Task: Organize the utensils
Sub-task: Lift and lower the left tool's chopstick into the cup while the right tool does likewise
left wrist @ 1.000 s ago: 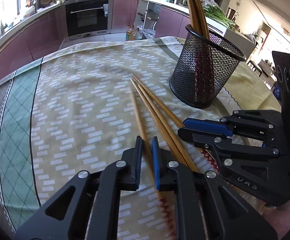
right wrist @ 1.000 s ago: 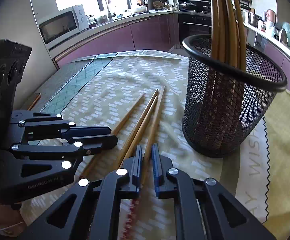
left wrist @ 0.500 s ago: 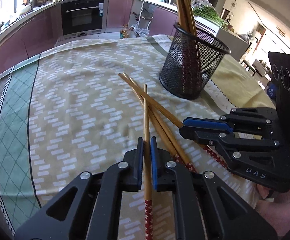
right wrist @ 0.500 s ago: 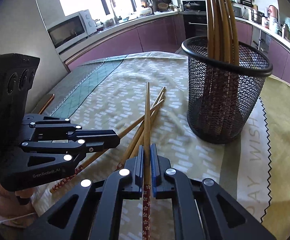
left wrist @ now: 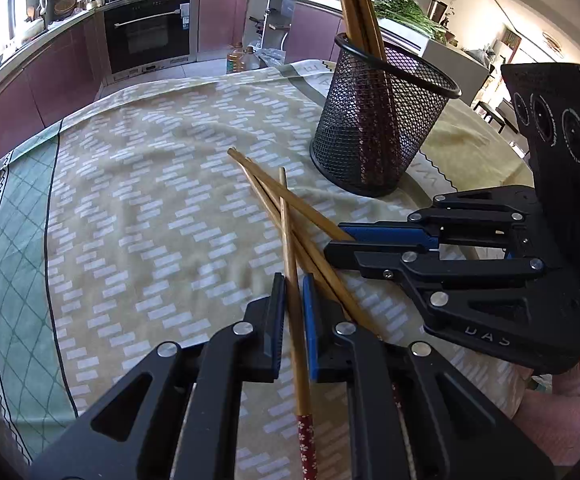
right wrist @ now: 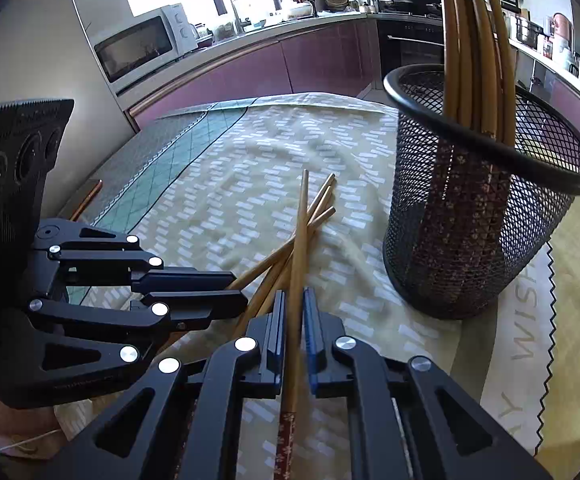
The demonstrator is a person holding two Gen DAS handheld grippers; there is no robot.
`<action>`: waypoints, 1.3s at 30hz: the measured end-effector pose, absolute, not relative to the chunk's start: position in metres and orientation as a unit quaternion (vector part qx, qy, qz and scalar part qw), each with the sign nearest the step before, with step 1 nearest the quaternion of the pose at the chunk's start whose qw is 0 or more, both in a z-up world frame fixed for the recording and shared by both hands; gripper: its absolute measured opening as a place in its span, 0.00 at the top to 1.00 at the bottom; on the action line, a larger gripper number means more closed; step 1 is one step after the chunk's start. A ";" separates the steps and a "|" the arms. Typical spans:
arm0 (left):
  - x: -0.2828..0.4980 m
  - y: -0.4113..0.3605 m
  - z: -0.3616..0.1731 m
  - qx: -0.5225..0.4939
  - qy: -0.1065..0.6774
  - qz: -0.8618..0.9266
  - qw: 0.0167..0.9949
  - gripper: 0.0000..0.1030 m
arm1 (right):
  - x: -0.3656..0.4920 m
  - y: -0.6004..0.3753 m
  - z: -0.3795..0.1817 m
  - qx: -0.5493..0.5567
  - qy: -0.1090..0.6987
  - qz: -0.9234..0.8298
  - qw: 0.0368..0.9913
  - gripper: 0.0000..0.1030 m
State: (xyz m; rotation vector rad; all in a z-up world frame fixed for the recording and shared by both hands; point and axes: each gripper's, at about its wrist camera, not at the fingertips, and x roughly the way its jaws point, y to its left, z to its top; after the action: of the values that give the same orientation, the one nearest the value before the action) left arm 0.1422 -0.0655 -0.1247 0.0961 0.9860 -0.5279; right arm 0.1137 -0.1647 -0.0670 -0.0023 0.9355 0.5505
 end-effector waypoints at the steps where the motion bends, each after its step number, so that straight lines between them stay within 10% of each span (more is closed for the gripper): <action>1: 0.143 -0.065 -0.123 0.042 0.467 -0.249 0.848 0.92 | 0.112 -0.167 -0.064 0.002 0.439 0.264 0.859 0.94; 39: 0.122 -0.045 0.039 -0.056 0.280 -0.344 0.894 0.93 | 0.071 -0.234 0.069 0.027 0.245 0.235 0.940 0.94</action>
State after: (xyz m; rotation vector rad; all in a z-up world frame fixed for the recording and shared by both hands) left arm 0.1221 -0.0445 0.0390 -0.1167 0.5811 -0.7138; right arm 0.0710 -0.2342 0.0693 0.0558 0.4998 0.4787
